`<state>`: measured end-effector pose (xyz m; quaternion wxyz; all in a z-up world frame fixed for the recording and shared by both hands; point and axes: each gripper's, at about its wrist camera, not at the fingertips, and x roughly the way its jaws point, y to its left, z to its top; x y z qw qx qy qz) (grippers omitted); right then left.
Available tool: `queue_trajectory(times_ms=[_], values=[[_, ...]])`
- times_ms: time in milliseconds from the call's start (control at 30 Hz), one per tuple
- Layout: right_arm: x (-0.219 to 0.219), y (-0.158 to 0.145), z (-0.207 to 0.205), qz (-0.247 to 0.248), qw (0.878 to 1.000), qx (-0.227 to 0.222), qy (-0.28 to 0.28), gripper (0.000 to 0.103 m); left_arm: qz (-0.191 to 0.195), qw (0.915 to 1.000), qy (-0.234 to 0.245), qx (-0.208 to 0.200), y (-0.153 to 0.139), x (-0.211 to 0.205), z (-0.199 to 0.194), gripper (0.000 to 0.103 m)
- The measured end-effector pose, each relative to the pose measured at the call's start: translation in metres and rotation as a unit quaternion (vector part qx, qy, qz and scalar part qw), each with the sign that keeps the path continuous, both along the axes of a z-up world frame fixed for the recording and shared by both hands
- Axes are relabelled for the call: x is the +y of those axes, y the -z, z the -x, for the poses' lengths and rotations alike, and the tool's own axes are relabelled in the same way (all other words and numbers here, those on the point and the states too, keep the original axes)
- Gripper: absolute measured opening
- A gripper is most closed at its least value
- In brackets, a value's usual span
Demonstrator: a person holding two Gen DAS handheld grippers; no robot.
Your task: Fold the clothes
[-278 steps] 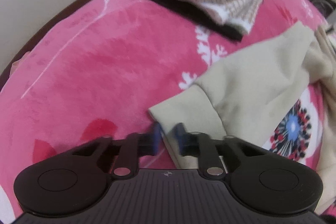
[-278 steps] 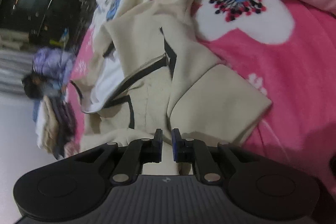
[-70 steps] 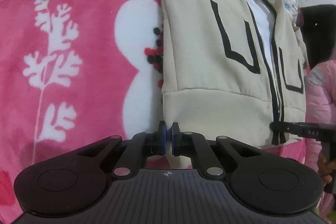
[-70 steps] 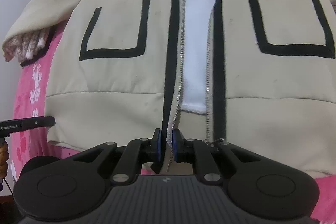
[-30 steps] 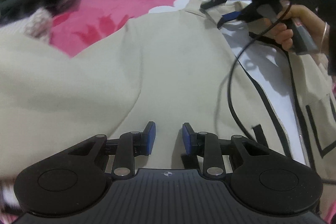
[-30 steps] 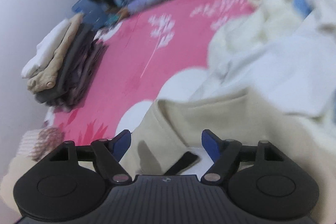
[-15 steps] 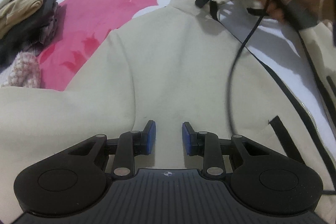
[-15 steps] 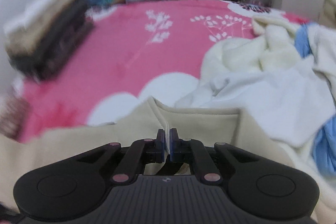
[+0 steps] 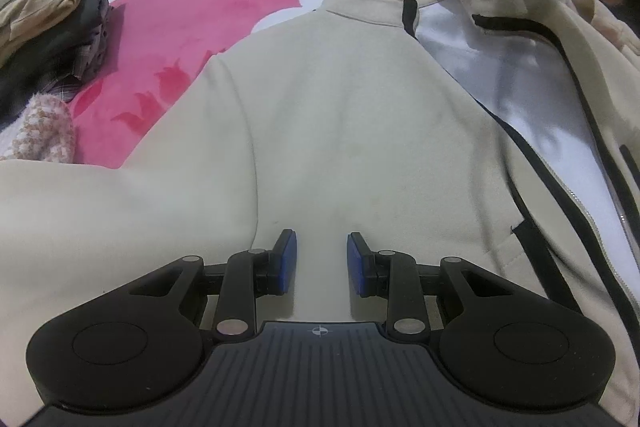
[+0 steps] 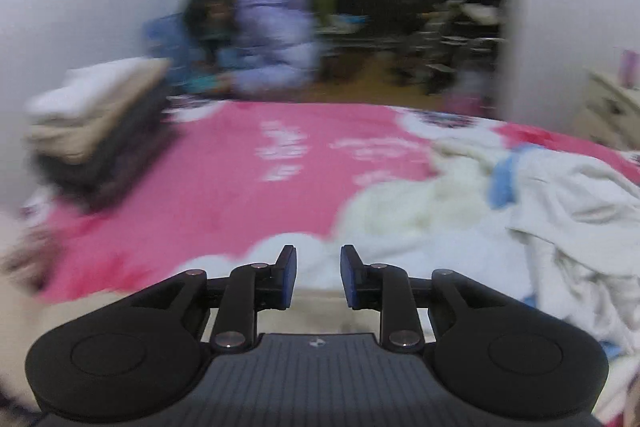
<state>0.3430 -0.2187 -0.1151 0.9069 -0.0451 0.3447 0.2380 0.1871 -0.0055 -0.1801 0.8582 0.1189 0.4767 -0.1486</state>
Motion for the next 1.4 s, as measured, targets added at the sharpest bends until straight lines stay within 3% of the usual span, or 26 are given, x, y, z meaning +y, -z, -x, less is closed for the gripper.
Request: queue_trajectory(times_ms=[133,233,267,333,433,500,600,700,800,933,1100,1167,1333,1400], values=[[0.052,0.027,0.034,0.08,0.982,0.033,-0.167,0.026,-0.008,0.9999,0.007,-0.002,-0.001,-0.003,0.001,0.028],[0.079,0.084,0.041,0.146,0.967,0.083,-0.193,0.022,-0.017,0.9998,0.012,-0.004,-0.001,-0.004,0.002,0.028],[0.079,0.1,0.042,0.146,0.968,0.08,-0.187,0.022,-0.02,0.9997,0.014,-0.004,-0.001,-0.005,0.003,0.028],[0.072,0.095,0.038,0.104,0.978,0.089,-0.156,0.022,-0.025,0.9995,0.018,-0.005,-0.005,-0.005,0.003,0.028],[0.044,0.061,0.04,0.013,0.991,0.101,-0.085,0.024,-0.017,0.9997,0.018,-0.009,-0.015,-0.006,0.003,0.028],[0.016,0.052,0.044,-0.044,0.991,0.12,-0.031,0.026,0.004,0.9993,0.03,-0.02,-0.023,-0.013,0.0,0.028],[-0.015,0.052,0.051,-0.093,0.983,0.153,0.036,0.027,0.02,0.9968,0.066,-0.041,-0.033,-0.035,-0.011,0.028],[-0.031,0.064,0.055,-0.118,0.975,0.175,0.071,0.029,-0.001,0.9918,0.109,-0.067,-0.029,-0.068,-0.032,0.028],[-0.04,0.078,0.054,-0.153,0.963,0.197,0.1,0.029,-0.025,0.9906,0.123,-0.053,-0.009,-0.088,-0.053,0.028],[-0.039,0.093,0.036,-0.213,0.948,0.212,0.108,0.029,-0.027,0.9923,0.116,-0.035,0.012,-0.085,-0.062,0.029],[-0.029,0.11,0.013,-0.203,0.951,0.201,0.12,0.03,0.002,0.9938,0.107,-0.031,0.014,-0.074,-0.064,0.029],[-0.032,0.113,0.007,-0.217,0.949,0.186,0.132,0.036,0.01,0.9939,0.106,-0.031,0.015,-0.072,-0.064,0.029],[-0.038,0.13,-0.007,-0.288,0.928,0.18,0.153,0.046,0.022,0.9943,0.099,-0.033,0.016,-0.07,-0.063,0.029],[-0.035,0.129,-0.007,-0.294,0.929,0.183,0.132,0.048,0.024,0.9944,0.098,-0.033,0.016,-0.07,-0.063,0.029]])
